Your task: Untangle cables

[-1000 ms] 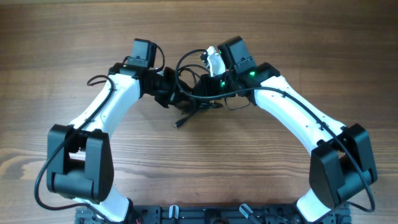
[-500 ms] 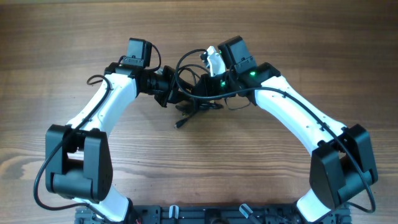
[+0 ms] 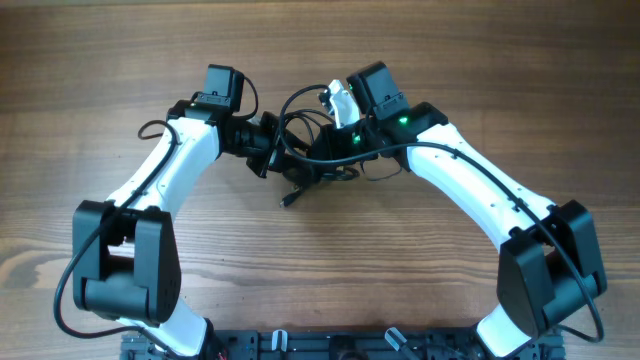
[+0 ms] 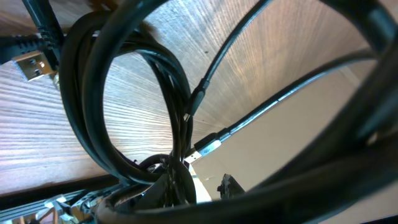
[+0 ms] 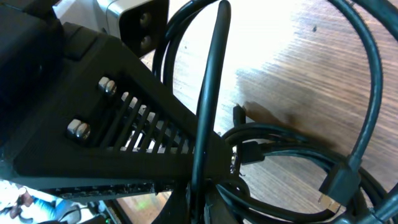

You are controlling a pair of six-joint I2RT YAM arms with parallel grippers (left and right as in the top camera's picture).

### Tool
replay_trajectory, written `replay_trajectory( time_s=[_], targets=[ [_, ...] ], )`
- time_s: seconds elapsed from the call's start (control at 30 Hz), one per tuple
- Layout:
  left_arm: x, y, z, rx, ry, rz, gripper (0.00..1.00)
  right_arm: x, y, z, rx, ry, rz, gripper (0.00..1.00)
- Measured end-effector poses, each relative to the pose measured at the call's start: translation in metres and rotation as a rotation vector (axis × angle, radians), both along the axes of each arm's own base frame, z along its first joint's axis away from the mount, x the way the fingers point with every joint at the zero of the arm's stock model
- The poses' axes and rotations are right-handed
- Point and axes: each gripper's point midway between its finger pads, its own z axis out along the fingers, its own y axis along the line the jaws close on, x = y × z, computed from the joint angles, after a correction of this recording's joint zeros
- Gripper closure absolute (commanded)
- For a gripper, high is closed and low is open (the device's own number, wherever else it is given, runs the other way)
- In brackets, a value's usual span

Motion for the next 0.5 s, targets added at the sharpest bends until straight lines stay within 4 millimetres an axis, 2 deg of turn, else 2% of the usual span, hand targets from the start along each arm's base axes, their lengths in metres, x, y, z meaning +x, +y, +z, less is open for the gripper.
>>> replay_trajectory(
  time_s=[0.33,0.43,0.5],
  targets=[
    [-0.0035,-0.0009,0.0006,-0.006,0.01,-0.009,0.72,-0.0053,0.0069,0.007,0.055,0.018,0.033,0.96],
    [-0.0042,-0.0028,-0.0011,0.008,0.005,-0.016,0.77,-0.0065,0.0072,0.0073,0.062,0.016,0.045,0.96],
    [-0.0039,-0.003,-0.0016,0.014,0.002,-0.017,0.85,-0.0069,0.0074,0.007,0.063,0.009,0.054,0.96]
  ],
)
